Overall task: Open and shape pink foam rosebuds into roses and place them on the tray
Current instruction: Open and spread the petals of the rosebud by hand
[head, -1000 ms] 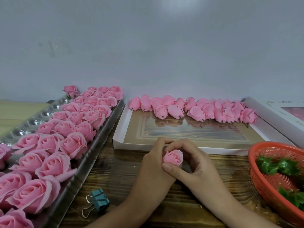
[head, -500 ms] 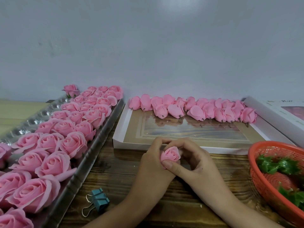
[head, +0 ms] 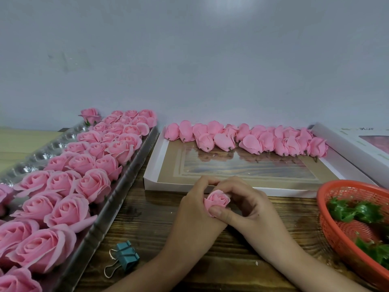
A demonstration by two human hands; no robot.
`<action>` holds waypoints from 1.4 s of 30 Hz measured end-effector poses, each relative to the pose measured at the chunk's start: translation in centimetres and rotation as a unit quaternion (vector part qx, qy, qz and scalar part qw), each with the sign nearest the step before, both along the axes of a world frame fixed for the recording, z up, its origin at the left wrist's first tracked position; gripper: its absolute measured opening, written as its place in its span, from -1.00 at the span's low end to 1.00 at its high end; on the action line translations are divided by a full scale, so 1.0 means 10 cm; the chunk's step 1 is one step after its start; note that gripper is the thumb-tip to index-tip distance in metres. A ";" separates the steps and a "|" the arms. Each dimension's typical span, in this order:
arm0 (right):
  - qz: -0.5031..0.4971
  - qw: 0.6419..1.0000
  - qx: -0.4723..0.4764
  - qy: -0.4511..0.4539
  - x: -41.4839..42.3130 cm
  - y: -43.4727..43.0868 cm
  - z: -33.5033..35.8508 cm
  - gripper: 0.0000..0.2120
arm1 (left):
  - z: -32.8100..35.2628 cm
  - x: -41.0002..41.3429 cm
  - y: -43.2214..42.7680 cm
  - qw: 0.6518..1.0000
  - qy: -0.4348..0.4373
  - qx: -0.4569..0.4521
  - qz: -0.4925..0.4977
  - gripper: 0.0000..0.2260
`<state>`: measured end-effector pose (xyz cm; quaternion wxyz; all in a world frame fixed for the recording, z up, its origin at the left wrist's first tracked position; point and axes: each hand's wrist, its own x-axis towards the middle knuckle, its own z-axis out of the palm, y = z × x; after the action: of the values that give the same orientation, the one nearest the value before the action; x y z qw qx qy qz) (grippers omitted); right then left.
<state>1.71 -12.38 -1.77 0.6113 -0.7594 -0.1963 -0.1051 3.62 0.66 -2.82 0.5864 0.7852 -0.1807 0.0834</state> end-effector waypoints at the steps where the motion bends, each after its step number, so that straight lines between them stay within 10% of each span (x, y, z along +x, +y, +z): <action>1: -0.005 1.000 -0.001 -0.005 0.00 0.00 0.00 -0.82 | 0.00 0.00 0.00 1.000 0.001 -0.006 -0.001 -0.75; 42: -0.045 0.996 -0.054 -0.048 -0.07 0.05 0.03 -0.82 | 0.00 -0.03 -0.02 0.999 -0.030 0.041 0.012 -0.72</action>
<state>1.03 -11.86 -1.44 0.5540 -0.7933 -0.1968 -0.1580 3.30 0.44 -2.81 0.5470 0.8079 -0.1919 0.1062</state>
